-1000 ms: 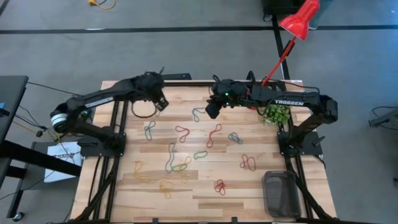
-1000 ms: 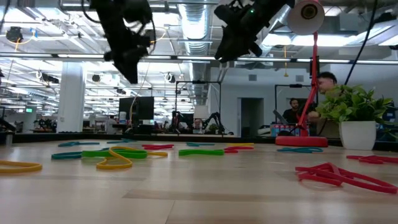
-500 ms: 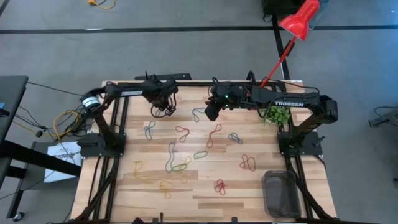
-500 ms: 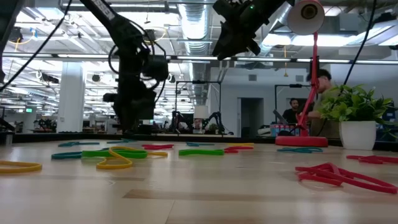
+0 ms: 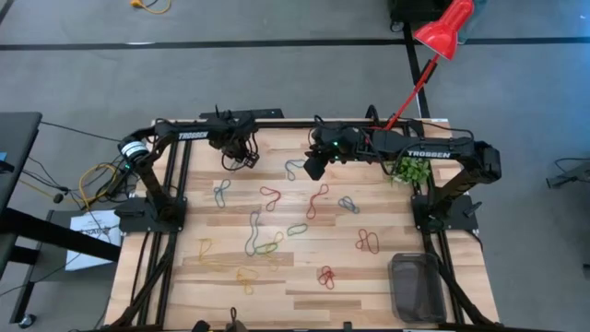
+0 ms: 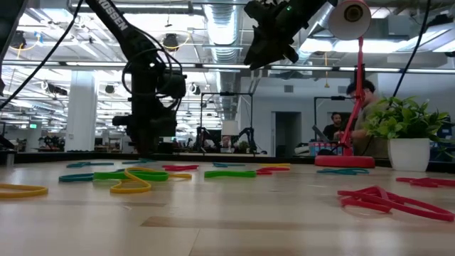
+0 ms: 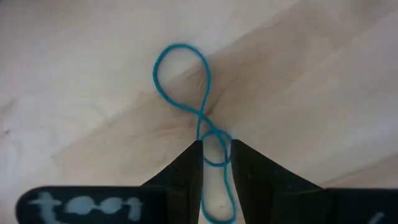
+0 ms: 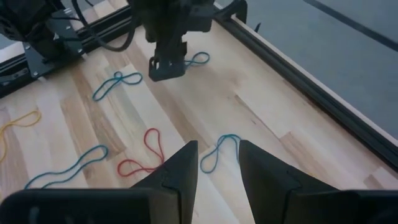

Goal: Pick and place items into bin
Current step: Put the blue rubber band into the black bin

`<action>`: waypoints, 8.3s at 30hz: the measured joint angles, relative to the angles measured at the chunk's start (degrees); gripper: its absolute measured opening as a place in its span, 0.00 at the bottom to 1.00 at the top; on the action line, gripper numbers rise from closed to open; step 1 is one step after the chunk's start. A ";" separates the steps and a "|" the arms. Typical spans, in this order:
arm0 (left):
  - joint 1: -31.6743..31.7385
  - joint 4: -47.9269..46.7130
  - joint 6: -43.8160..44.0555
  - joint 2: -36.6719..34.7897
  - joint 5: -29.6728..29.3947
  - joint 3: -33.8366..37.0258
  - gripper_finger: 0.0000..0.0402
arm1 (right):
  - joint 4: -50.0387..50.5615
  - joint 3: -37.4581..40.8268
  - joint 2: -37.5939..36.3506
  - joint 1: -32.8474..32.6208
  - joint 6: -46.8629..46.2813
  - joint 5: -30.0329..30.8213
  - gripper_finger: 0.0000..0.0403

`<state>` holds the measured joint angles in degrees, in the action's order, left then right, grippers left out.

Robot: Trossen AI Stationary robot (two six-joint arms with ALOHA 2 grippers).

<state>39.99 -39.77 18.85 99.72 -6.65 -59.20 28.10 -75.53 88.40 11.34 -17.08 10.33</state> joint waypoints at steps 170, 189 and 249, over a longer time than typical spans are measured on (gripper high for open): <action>-22.80 24.28 -3.23 -32.50 22.77 -9.81 0.00 | -36.34 0.07 3.85 -1.56 4.00 -18.85 0.08; -22.77 23.22 -3.23 -32.50 18.64 -9.81 0.11 | -30.65 0.02 2.62 -1.58 5.51 -14.78 0.00; -22.47 18.67 -5.18 -32.54 5.79 -9.81 0.32 | 44.29 7.15 -22.55 -61.20 -93.07 -21.19 0.00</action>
<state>17.52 -21.10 13.67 67.18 -0.86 -69.01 72.38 -68.38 65.85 -49.86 -110.15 -10.87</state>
